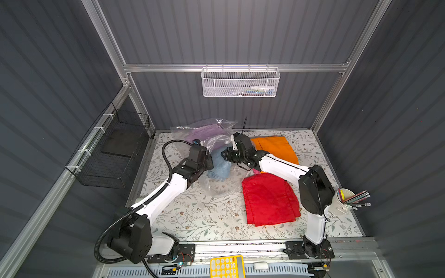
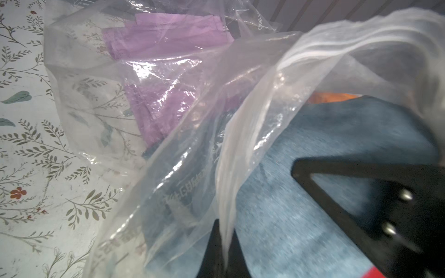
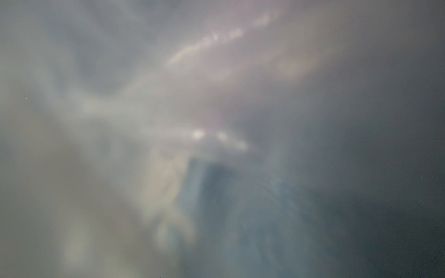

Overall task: Take the trousers out of the vacuum bag
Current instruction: Take out the trousers from the vacuum bag.

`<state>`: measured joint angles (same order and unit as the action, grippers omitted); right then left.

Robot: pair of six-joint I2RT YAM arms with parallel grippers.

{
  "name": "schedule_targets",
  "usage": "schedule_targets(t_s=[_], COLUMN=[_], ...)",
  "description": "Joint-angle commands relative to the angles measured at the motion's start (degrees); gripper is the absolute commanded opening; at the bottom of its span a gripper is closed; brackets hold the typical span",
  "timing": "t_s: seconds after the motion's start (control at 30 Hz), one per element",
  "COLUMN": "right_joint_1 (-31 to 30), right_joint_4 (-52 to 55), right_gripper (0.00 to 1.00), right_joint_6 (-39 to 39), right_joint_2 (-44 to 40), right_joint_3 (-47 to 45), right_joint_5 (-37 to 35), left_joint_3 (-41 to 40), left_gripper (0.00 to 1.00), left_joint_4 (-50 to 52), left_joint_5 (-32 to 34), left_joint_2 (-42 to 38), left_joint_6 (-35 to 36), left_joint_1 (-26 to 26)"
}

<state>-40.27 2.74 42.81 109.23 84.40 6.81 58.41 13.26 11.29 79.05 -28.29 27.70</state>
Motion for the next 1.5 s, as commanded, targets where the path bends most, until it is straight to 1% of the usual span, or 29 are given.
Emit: schedule_targets(t_s=[0.0, 0.1, 0.23, 0.3, 0.4, 0.57, 0.7, 0.83, 1.03, 1.17, 1.33, 1.47], right_joint_1=[-0.84, -2.00, -3.19, -4.04, -5.35, -7.90, -9.10, -8.41, -4.26, -4.16, -5.80, -8.42], right_joint_4=[-10.12, -12.61, -16.74, -18.03, -17.92, -17.82, -17.95, -15.13, -10.07, -8.39, -7.06, -7.20], right_gripper=[0.17, 0.17, 0.18, 0.19, 0.19, 0.19, 0.16, 0.11, 0.06, 0.05, 0.04, 0.04], right_joint_6=[-3.79, -5.33, -7.73, -9.83, -11.03, -9.53, -5.69, -3.51, 1.17, 1.34, 2.03, 2.79], right_joint_2=[-7.24, -9.56, -11.38, -12.04, -12.43, -12.34, -12.07, -13.44, -16.33, -18.69, -20.24, -18.69], right_joint_3=[-0.87, -3.95, -7.21, -7.68, -6.96, -6.56, -6.46, -5.11, -3.15, -2.65, -2.84, -2.09], right_joint_5=[-7.28, -10.14, -11.53, -12.31, -12.79, -13.49, -13.42, -13.98, -9.32, -7.88, -8.38, -8.91], left_joint_3=[2.42, 2.36, 2.20, 2.31, 2.58, 3.08, 3.13, 2.56, 1.63, 1.48, 2.00, 2.36], left_gripper=[0.00, 0.00, 0.00, 0.00, 0.00, 0.00, 0.00, 0.00, 0.00, 0.00, 0.00, 0.00], left_joint_4=[0.73, 0.45, 0.45, 0.61, 0.89, 0.48, 0.45, 0.47, 0.34, 0.37, 0.27, 0.36], left_joint_5=[1.10, 1.35, 1.35, 1.40, 1.38, 1.10, 0.92, 1.38, 1.94, 2.07, 2.02, 2.07], left_joint_2=[0.92, 1.22, 1.38, 1.53, 1.92, 2.11, 2.20, 1.91, 1.20, 1.41, 1.97, 1.87], left_joint_6=[0.53, 0.19, 0.06, 0.17, 0.26, 0.08, 0.21, 0.72, 1.18, 1.30, 1.46, 1.42], left_joint_1=[0.23, 0.25, 0.25, 0.25, 0.25, 0.25, 0.24, 0.25, 0.20, 0.25, 0.25, 0.25])
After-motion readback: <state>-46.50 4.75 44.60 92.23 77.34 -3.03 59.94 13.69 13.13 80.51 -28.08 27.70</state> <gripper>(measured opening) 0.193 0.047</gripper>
